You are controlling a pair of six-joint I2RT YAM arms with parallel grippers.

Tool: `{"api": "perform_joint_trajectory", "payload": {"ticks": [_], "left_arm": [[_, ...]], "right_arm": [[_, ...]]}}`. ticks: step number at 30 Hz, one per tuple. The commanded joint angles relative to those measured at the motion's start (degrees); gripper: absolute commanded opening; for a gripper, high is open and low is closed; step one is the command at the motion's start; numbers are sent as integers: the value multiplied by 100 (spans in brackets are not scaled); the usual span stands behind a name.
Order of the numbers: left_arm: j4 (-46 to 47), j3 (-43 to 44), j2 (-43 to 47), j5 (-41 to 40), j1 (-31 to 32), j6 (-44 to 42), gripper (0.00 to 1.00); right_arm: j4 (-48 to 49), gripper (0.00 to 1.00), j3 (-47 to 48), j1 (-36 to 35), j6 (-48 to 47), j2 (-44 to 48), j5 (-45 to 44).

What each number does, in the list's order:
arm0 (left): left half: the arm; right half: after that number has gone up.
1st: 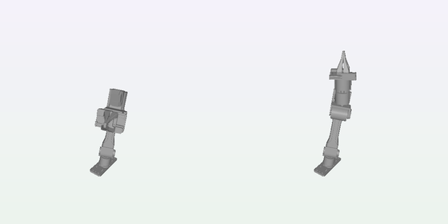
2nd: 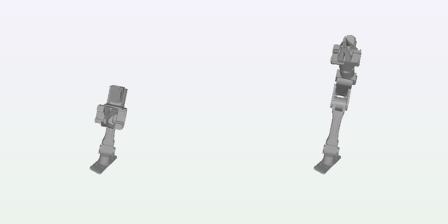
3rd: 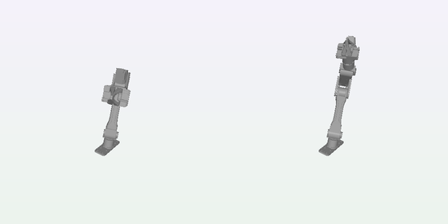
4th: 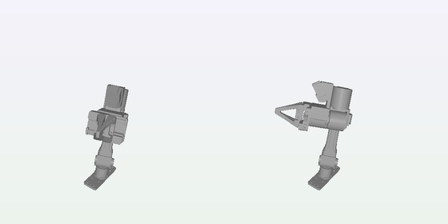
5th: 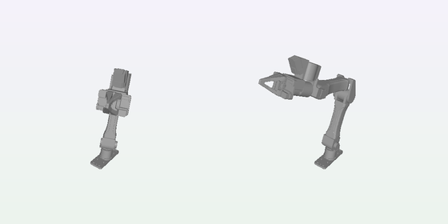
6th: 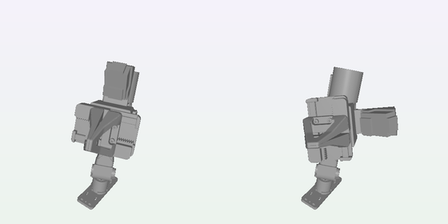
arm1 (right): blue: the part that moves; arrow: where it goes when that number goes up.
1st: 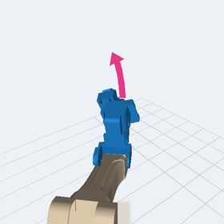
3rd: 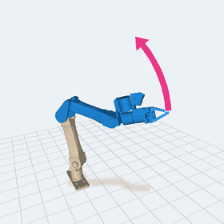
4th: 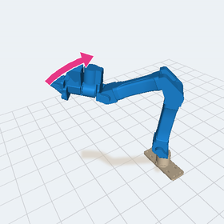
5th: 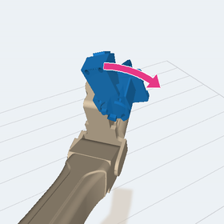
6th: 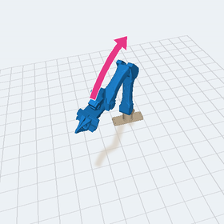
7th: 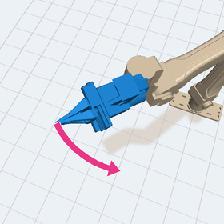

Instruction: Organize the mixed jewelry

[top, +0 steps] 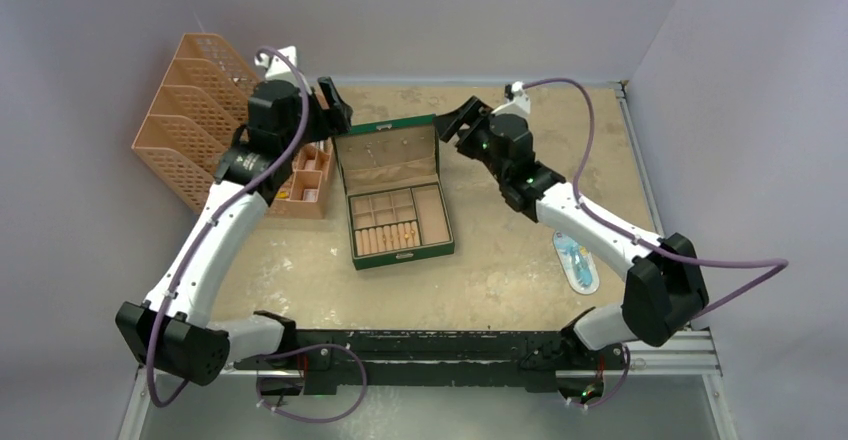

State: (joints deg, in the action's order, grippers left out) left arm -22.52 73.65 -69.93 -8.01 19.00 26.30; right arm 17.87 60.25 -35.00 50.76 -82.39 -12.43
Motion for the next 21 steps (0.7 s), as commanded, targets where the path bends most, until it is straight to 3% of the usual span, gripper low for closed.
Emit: {"api": "perform_joint_trajectory", "payload": {"ticks": [1, 5, 11, 17, 21], "left_arm": [[-479, 650, -406, 711, -618, -45, 76], [-454, 749, -751, 1653, -1051, 127, 76], [-257, 519, -1070, 2528, -1448, 302, 69], [-202, 326, -1146, 2907, -1557, 258, 61], [-245, 128, -1092, 3030, -1558, 159, 57]], "right_arm": [[-197, 76, 775, 349, -785, -265, 238], [-661, 75, 1664, 473, -1104, -917, 628], [-912, 66, 2237, 482, -1252, -1543, 1158], [-1114, 49, 2183, 476, -1249, -1726, 1470], [-1123, 46, 1873, 482, -1340, -1552, 1710]]}}
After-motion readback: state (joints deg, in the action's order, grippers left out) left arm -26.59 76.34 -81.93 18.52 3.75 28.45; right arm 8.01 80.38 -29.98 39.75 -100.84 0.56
